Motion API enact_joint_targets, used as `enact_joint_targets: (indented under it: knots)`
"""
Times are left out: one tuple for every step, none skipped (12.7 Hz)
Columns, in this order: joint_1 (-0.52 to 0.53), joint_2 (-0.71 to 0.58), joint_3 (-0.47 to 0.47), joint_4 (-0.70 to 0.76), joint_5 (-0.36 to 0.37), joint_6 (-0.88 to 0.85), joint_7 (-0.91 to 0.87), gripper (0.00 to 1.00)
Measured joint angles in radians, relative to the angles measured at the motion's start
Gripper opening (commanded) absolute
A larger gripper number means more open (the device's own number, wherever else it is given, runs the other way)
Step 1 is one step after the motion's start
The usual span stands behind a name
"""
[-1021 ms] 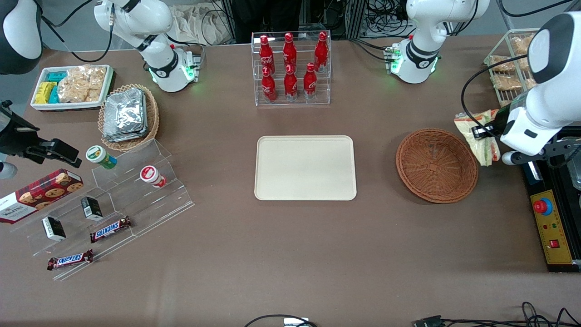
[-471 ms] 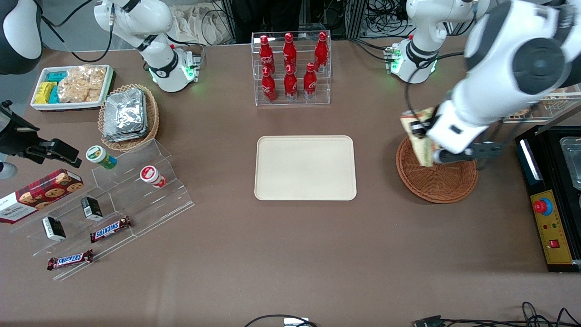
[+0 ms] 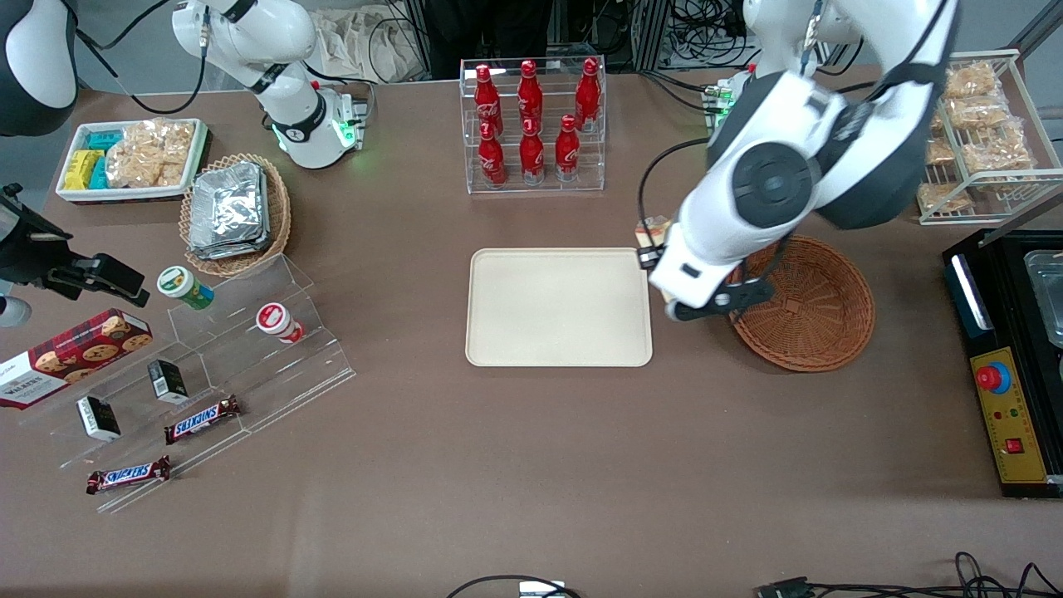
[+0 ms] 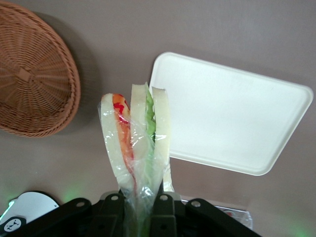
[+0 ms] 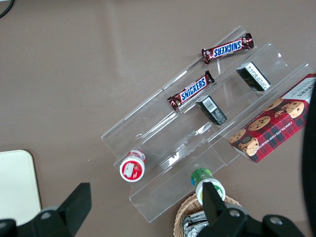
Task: Place sandwich from basket to tray
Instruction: 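Carry the sandwich over the white tray with the left gripper, then lower the sandwich onto the tray and open the left gripper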
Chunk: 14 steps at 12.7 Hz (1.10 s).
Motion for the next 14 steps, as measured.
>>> enact_joint_targets:
  knots:
    - [-0.027, 0.014, 0.000, -0.029, 0.023, 0.031, 0.006, 0.00]
    - [-0.049, 0.022, -0.001, -0.072, 0.042, 0.080, 0.013, 0.00]
    - [-0.068, 0.027, -0.001, -0.125, 0.060, 0.140, 0.029, 0.00]
    - [-0.080, 0.030, -0.001, -0.186, 0.086, 0.210, 0.050, 0.00]
    - [-0.089, 0.032, -0.002, -0.251, 0.112, 0.285, 0.069, 0.00]
    - [-0.098, 0.035, -0.002, -0.315, 0.136, 0.362, 0.079, 0.00]
    - [-0.105, 0.036, -0.002, -0.376, 0.159, 0.443, 0.084, 0.00]
    - [-0.108, 0.038, -0.002, -0.433, 0.181, 0.521, 0.086, 0.00]
    - [-0.109, 0.044, -0.002, -0.480, 0.202, 0.587, 0.086, 0.00]
    - [-0.109, 0.054, -0.001, -0.511, 0.220, 0.634, 0.087, 0.00]
    - [-0.109, 0.069, 0.001, -0.527, 0.235, 0.665, 0.089, 0.00]
    - [-0.109, 0.086, 0.002, -0.534, 0.252, 0.695, 0.089, 0.00]
    - [-0.108, 0.103, 0.003, -0.540, 0.265, 0.724, 0.090, 0.00]
    - [-0.108, 0.118, 0.004, -0.545, 0.271, 0.750, 0.092, 0.00]
